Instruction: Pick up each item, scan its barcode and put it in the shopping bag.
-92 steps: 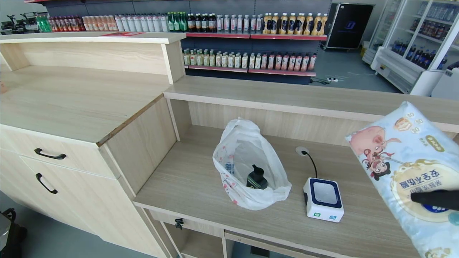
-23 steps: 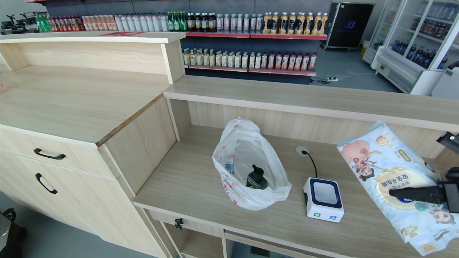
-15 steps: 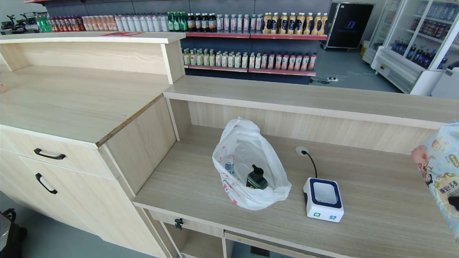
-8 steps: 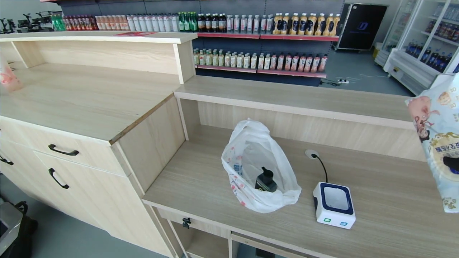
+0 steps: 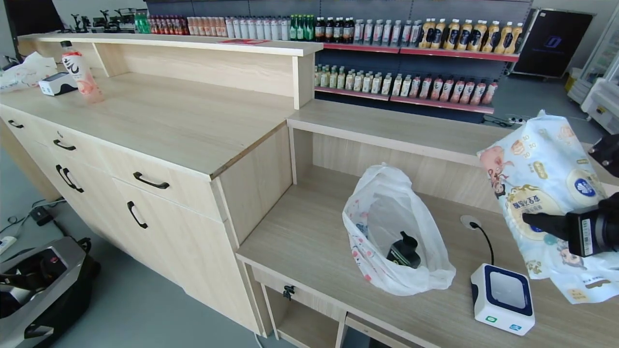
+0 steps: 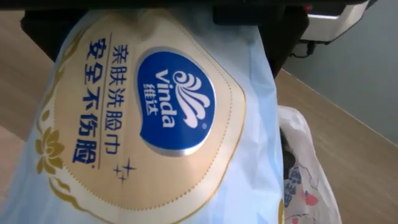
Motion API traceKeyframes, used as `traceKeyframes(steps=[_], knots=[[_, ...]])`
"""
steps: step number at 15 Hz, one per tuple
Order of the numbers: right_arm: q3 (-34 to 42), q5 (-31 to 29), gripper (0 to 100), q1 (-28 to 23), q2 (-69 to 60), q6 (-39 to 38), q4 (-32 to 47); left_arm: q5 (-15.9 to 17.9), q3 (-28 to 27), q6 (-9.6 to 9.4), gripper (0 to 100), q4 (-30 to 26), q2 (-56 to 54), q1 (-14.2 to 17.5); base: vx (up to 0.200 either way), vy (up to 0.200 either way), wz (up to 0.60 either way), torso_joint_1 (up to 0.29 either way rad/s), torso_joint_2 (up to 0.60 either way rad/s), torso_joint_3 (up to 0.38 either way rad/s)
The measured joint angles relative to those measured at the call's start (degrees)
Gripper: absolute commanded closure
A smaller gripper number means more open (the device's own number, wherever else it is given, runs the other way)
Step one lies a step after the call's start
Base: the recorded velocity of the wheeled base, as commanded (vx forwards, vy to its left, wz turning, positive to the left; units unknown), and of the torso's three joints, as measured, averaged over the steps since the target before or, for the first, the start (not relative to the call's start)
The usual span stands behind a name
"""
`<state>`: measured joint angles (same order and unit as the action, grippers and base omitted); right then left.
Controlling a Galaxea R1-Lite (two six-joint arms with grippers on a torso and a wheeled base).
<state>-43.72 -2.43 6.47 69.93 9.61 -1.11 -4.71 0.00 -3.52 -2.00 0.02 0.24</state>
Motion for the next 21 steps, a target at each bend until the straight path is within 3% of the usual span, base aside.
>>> traceKeyframes(steps=[4,13,21], knots=[[1.1,11.9,100,-1.1,12.0,-1.2,-16.9,0.0,0.0,0.0,0,0.0,0.0,0.0,0.0,0.0,0.0,0.0,0.0,0.0],[2.3,17.1,100,-3.0,28.0,0.9,-26.2,0.0,0.0,0.0,0,0.0,0.0,0.0,0.0,0.0,0.0,0.0,0.0,0.0],[2.4,17.7,100,-3.0,36.7,1.7,-36.9,0.0,0.0,0.0,0,0.0,0.0,0.0,0.0,0.0,0.0,0.0,0.0,0.0]])
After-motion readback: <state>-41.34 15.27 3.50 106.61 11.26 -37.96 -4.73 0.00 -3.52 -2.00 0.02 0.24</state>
